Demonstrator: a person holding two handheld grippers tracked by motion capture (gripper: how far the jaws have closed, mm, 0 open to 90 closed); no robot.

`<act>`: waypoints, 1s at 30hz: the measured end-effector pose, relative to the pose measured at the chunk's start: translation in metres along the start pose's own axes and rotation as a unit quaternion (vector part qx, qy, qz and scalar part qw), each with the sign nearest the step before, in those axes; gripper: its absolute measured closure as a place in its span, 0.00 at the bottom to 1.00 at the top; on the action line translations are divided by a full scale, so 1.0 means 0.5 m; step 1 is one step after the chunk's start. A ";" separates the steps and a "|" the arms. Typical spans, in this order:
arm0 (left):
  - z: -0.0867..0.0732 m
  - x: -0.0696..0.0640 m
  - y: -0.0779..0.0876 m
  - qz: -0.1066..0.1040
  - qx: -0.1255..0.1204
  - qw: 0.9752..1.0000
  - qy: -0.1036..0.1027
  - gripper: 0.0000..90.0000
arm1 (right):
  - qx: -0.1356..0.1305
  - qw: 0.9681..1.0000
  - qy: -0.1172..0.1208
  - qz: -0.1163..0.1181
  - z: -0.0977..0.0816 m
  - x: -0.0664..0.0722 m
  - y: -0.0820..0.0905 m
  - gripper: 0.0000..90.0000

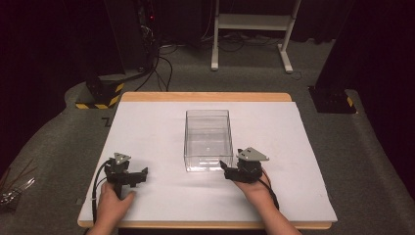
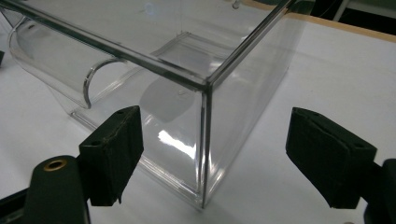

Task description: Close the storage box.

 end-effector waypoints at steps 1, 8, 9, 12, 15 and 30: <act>0.000 0.000 0.000 0.000 0.000 1.000 0.000 0.01 | -0.001 1.000 -0.003 -0.002 0.001 -0.003 -0.002 0.22; 0.000 0.000 0.000 0.000 0.000 1.000 0.000 0.01 | -0.005 1.000 -0.012 -0.007 0.005 -0.015 -0.013 0.22; 0.000 0.000 0.000 0.000 0.000 1.000 0.000 0.01 | -0.005 1.000 -0.015 -0.007 0.006 -0.015 -0.014 0.22; 0.000 0.000 0.000 0.000 0.000 1.000 0.000 0.01 | -0.003 1.000 -0.014 -0.012 0.007 -0.022 -0.019 0.22; 0.000 0.000 0.000 0.000 0.000 1.000 0.000 0.01 | -0.001 1.000 -0.020 -0.007 0.007 -0.025 -0.023 0.21; 0.000 0.000 0.000 0.000 0.000 1.000 0.000 0.01 | 0.005 1.000 -0.023 0.003 0.003 -0.022 -0.003 0.25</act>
Point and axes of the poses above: each handheld gripper's, and its own axes: y roughly backward along the jaws, z roughly out of its top, x roughly to its left, the point moved 4 cm from there along -y, roughly forward along the jaws, and after that the axes turned 11 degrees about z, right-handed, at the moved point
